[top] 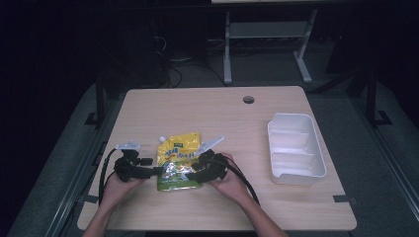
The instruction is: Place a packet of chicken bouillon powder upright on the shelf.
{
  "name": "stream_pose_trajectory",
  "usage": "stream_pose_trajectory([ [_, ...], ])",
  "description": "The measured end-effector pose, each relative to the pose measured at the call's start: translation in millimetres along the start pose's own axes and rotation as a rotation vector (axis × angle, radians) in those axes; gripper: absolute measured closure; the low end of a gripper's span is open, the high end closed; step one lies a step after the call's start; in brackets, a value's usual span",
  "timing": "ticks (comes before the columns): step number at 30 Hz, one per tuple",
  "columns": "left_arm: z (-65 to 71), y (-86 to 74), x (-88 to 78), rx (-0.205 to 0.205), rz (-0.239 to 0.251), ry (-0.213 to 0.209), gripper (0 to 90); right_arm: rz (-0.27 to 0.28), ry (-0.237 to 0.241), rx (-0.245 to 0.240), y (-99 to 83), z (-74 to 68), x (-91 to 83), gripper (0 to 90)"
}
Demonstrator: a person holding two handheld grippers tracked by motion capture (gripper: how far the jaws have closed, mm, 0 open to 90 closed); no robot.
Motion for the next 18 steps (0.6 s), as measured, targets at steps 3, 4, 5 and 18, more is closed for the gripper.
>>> stream_pose_trajectory([
  [3, -3.2, 5.9, 4.2, -0.012, 0.003, 0.001, 25.8, -0.015, -0.006, -0.017, -0.2, -2.7, 5.2, 53.8],
  [4, -5.2, 7.7, 6.5, -0.025, -0.005, 0.003, 27.2, -0.033, -0.024, -0.047, -1.4, -5.2, 9.5, 52.9],
  [5, -7.4, 9.1, 9.5, -0.033, -0.016, 0.011, 27.2, -0.033, -0.024, -0.047, -1.4, -5.2, 9.5, 52.9],
  [18, -27.9, 19.5, 29.5, -0.142, 0.020, -0.016, 32.7, -0.069, -0.113, -0.090, -8.0, -3.4, 20.7, 56.7],
])
Point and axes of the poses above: each handheld gripper's, and its own axes: x roughly forward along the jaws, y roughly out of its top, z roughly to its right, the point moved 7 cm from there along x, roughly forward along the jaws, and after that the axes turned 3 degrees about -x, right-handed, at the moved point
